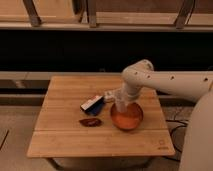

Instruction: Place the ceramic cup in the ceramic bowl

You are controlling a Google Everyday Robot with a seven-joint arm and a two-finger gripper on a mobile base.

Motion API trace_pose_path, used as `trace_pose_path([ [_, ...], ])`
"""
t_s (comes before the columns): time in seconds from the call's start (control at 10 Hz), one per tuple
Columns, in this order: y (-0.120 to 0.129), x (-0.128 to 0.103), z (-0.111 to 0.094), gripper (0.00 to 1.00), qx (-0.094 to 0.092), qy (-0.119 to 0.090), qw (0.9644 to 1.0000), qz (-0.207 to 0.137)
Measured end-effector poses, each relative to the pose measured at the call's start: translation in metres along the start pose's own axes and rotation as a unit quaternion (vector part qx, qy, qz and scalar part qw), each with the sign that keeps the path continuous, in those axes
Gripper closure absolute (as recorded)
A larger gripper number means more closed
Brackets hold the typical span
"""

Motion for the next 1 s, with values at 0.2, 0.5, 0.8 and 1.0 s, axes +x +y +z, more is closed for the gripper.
trace_pose_path([
  [0.2,0.0,0.0,0.0,0.35,0.0,0.0,1.0,0.0],
  [0.5,-0.0002,0.0,-0.0001,0.2,0.0,0.0,1.0,0.0],
  [0.8,-0.0001,0.0001,0.0,0.2,0.0,0.0,1.0,0.0],
  [1.0,-0.0001,0.0001,0.0,0.2,0.0,0.0,1.0,0.0],
])
